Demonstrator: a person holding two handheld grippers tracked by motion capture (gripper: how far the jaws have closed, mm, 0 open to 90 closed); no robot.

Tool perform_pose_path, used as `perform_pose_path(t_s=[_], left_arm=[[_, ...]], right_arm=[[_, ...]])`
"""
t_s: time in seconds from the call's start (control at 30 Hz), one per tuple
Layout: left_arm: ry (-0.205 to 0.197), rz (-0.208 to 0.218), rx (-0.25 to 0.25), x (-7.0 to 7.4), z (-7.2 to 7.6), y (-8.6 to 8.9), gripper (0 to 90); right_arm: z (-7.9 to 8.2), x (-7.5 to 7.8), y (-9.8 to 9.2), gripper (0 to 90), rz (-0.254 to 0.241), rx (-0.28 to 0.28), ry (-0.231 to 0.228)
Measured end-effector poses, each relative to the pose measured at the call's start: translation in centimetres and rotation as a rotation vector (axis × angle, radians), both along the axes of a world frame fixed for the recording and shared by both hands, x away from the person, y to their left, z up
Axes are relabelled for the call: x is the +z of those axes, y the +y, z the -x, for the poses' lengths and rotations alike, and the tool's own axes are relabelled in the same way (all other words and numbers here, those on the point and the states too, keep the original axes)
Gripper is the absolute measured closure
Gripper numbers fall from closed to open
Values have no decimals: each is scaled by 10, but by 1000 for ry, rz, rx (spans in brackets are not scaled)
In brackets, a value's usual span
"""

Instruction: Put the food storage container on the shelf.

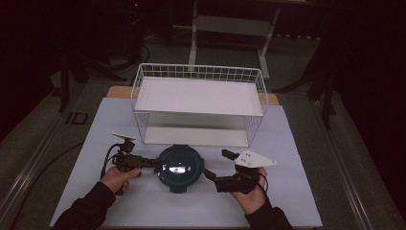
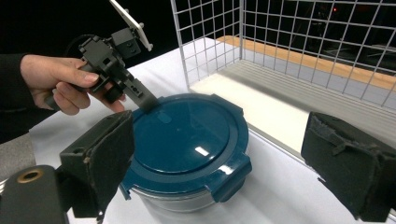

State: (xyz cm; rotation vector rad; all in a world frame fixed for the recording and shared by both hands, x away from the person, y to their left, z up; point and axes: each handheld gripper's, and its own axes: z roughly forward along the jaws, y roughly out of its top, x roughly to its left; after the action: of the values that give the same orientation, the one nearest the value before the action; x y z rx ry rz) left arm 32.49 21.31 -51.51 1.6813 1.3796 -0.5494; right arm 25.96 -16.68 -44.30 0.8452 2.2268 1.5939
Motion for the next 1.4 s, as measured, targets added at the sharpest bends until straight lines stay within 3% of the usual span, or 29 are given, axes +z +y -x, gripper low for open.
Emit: perform_pose_path(t_s=[0.13,0.23,0.4,0.57,0.67,0.77,0.8,0.87,1.03,1.2,1.4], left_arm=[[42,27,-3,-3,-2,2,513],[72,46,-42,-6,-3,1,511],[75,72,-76,-10,-6,3,522],[39,68,-93,-4,-3,1,554],[18,41,-91,2,2,-1,560],[-8,37,-93,2,7,-1,562],[-8,37,-93,2,7,-1,563],[-46,30,-104,5,12,-2,566],[-100,8,-123,10,18,-5,575],[-134,-7,-141,13,24,-6,582],[-161,-5,-150,13,28,-5,586]], right_arm=[[0,0,0,95,3,-1,6],[0,-2,1,96,6,1,14],[-2,-5,3,99,10,13,50],[-8,-13,4,102,-7,17,132],[-14,-19,2,128,-41,10,217],[-21,-30,1,138,-86,13,334],[-21,-30,1,138,-86,13,334],[-26,-38,1,178,-116,24,421],[-35,-48,1,268,-151,44,528],[-40,-58,0,416,-172,65,601],[-41,-64,1,477,-171,82,641]])
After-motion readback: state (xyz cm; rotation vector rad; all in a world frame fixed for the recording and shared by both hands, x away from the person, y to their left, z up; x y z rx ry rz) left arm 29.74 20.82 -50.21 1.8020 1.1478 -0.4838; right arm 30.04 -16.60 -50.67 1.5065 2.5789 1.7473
